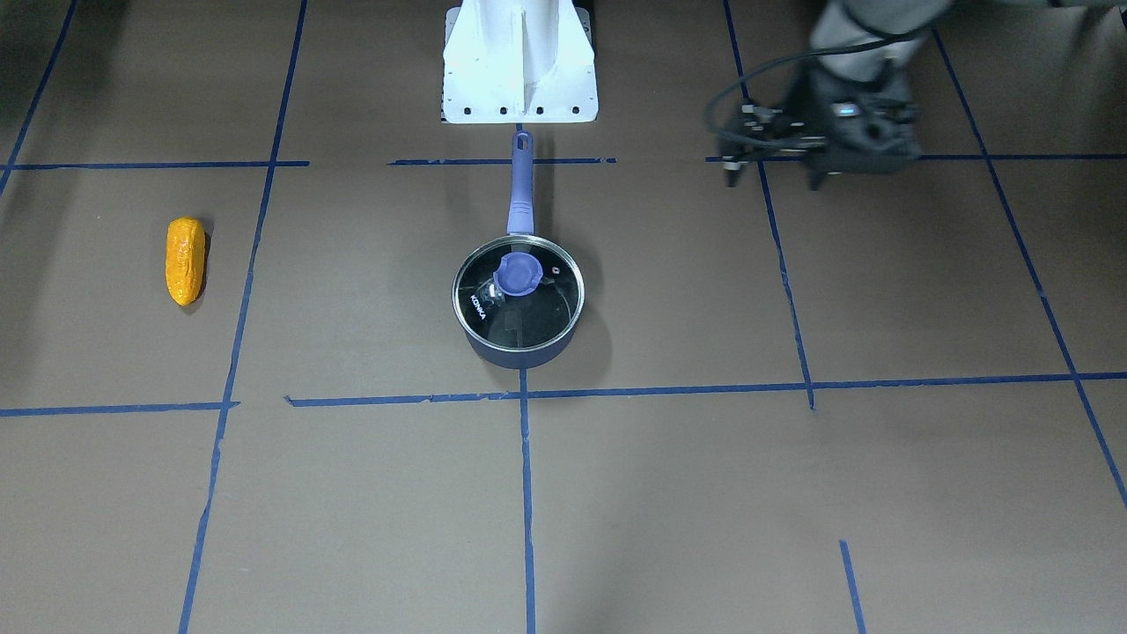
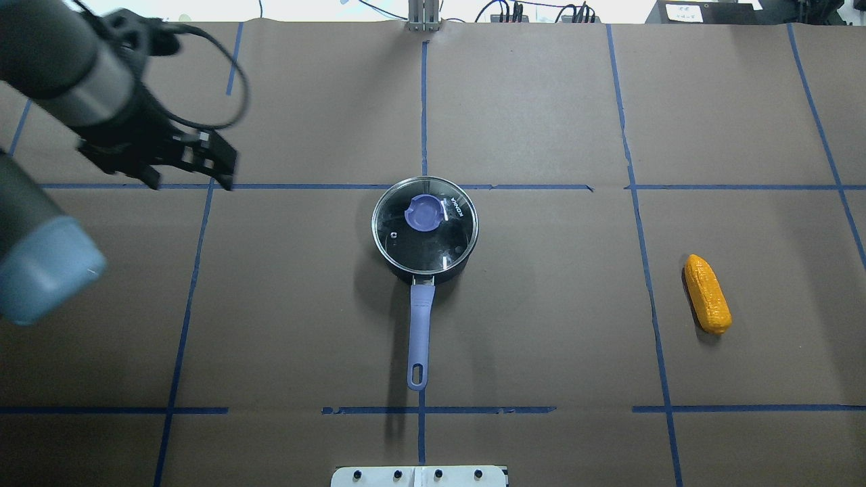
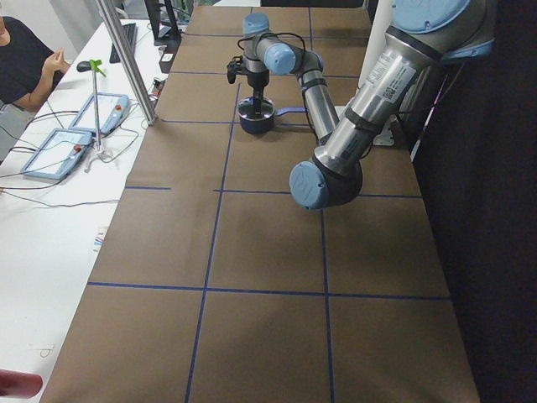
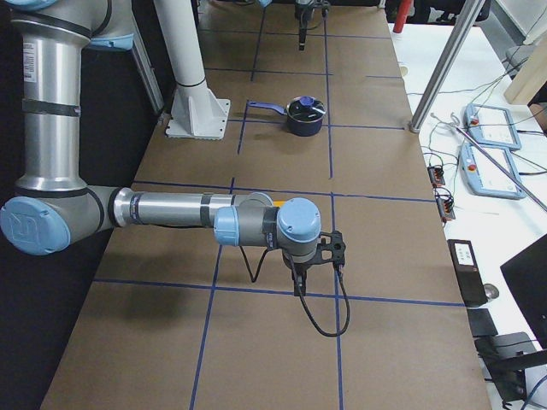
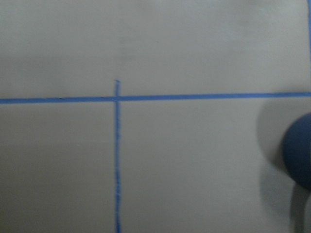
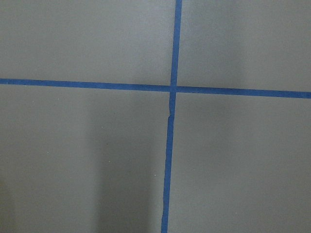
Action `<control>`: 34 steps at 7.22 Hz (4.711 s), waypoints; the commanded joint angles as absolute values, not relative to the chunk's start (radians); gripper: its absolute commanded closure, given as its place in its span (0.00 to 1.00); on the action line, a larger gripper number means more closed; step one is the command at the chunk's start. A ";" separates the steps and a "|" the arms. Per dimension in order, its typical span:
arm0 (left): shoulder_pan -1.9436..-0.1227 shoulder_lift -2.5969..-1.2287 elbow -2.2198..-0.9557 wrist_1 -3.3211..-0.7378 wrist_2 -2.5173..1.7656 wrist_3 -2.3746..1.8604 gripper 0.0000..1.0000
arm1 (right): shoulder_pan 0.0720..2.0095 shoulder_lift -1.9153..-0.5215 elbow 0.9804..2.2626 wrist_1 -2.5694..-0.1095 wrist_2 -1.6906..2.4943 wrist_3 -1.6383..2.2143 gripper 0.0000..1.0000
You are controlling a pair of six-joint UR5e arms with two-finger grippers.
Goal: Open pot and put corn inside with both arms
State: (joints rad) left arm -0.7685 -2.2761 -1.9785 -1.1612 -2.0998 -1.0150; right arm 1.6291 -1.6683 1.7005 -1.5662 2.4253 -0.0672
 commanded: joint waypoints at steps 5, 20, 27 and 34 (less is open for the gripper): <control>-0.637 -2.516 -1.550 -1.481 -1.973 -1.173 0.00 | 1.629 -1.667 1.701 -1.566 2.427 -0.064 0.00; -0.569 -2.526 -1.439 -1.560 -1.937 -1.187 0.35 | 1.629 -1.661 1.704 -1.566 2.427 -0.063 0.00; -0.580 -2.523 -1.548 -1.473 -1.936 -1.186 0.78 | 1.629 -1.651 1.704 -1.566 2.428 -0.063 0.00; -0.696 -2.283 -1.788 -1.442 -1.983 -1.108 0.78 | 1.522 -1.608 1.766 -1.453 2.504 0.287 0.00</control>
State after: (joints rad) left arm -0.6785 -2.3322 -1.7452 -1.4435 -1.9745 -1.1528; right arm 1.5757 -1.6068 1.7426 -1.5242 2.5029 0.1451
